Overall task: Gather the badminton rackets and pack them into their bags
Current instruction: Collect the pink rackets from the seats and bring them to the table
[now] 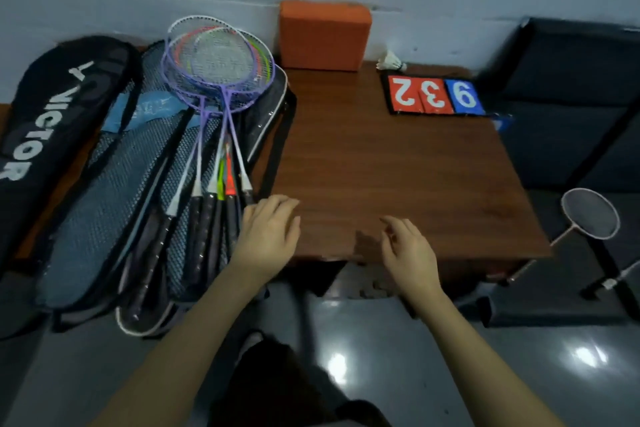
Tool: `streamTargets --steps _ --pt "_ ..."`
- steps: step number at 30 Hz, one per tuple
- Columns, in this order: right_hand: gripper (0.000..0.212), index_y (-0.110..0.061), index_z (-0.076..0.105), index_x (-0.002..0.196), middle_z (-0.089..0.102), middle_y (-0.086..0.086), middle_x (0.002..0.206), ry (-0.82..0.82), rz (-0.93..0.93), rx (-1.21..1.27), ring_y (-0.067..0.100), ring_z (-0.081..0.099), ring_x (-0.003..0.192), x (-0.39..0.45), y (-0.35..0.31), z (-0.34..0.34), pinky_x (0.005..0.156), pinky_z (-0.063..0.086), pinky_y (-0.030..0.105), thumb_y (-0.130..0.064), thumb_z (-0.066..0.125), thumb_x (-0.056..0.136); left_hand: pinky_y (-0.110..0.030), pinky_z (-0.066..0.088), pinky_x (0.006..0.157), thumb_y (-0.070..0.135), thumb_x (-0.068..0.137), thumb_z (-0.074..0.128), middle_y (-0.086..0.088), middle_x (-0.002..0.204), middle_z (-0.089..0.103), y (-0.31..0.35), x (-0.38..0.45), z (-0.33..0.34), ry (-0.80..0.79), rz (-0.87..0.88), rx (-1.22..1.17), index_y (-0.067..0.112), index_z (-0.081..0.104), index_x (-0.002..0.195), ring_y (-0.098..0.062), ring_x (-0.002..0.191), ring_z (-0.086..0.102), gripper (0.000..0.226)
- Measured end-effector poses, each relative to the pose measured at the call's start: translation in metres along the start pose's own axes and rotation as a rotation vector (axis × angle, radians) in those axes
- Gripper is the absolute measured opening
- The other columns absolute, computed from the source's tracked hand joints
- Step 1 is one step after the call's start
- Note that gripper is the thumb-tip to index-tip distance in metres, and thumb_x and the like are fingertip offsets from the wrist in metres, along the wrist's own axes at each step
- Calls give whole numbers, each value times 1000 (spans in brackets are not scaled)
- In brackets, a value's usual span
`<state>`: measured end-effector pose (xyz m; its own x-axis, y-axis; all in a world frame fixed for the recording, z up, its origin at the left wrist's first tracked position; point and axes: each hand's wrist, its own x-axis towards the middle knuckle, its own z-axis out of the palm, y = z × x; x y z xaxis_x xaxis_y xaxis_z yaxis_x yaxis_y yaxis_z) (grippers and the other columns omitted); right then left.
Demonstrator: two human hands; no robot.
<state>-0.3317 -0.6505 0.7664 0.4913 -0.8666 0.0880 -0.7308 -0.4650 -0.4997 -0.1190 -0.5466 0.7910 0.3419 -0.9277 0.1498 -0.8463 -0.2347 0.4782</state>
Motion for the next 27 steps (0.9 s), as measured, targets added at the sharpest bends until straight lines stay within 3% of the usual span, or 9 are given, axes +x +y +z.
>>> streamTargets --steps 5,8,11,15,18,21,23,25,27 --pt "32 -8 54 125 59 10 123 -96 282 58 28 58 104 -105 119 -36 82 47 34 -14 48 94 -32 27 94 27 91 46 -6 118 57 79 -75 72 -149 -154 -93 9 59 118 -25 112 50 35" --pt "32 -11 53 125 58 10 124 -212 419 72 29 57 102 -154 171 -53 79 48 35 -15 44 94 -34 35 90 15 91 53 -10 120 56 110 -111 112 -305 -244 -120 5 58 118 -28 109 53 30" --pt "34 -11 53 126 59 12 121 -275 534 121 29 58 99 -187 211 -64 78 48 34 -15 43 94 -27 40 83 14 92 51 -14 115 57 131 -139 147 -477 -424 -186 2 60 113 -27 101 55 26" --pt "33 -7 56 123 64 16 111 -301 721 220 31 61 88 -212 261 -71 75 50 35 -12 43 92 -35 47 86 17 92 51 -17 108 63 145 -156 193 -646 -583 -156 3 62 110 -29 98 59 25" --pt "33 -3 57 120 64 20 109 -293 841 279 28 58 81 -221 297 -76 69 46 31 -7 43 91 -35 45 71 9 91 49 -19 78 60 169 -146 217 -694 -694 -178 0 61 79 -32 78 56 20" --pt "33 -1 58 120 64 19 107 -296 925 315 26 57 79 -220 335 -84 66 43 28 -5 42 91 -29 32 57 8 91 45 -5 60 41 200 -125 247 -703 -730 -208 15 41 57 -18 58 39 35" --pt "32 1 58 118 64 17 99 -290 985 356 27 58 76 -212 364 -94 67 47 32 -3 42 91 -29 35 65 11 93 45 -8 68 48 219 -103 271 -718 -748 -267 14 49 65 -18 63 43 28" --pt "31 2 59 116 64 16 94 -272 1062 405 29 60 79 -199 395 -107 75 52 40 -2 44 90 -28 36 72 14 95 45 -12 90 57 240 -78 294 -751 -727 -286 11 58 90 -20 77 49 15" --pt "30 3 60 115 64 17 93 -245 1124 433 29 61 81 -183 425 -126 79 52 42 -2 44 90 -28 36 75 16 96 43 -14 107 59 266 -51 317 -806 -696 -269 10 58 107 -20 86 50 20"
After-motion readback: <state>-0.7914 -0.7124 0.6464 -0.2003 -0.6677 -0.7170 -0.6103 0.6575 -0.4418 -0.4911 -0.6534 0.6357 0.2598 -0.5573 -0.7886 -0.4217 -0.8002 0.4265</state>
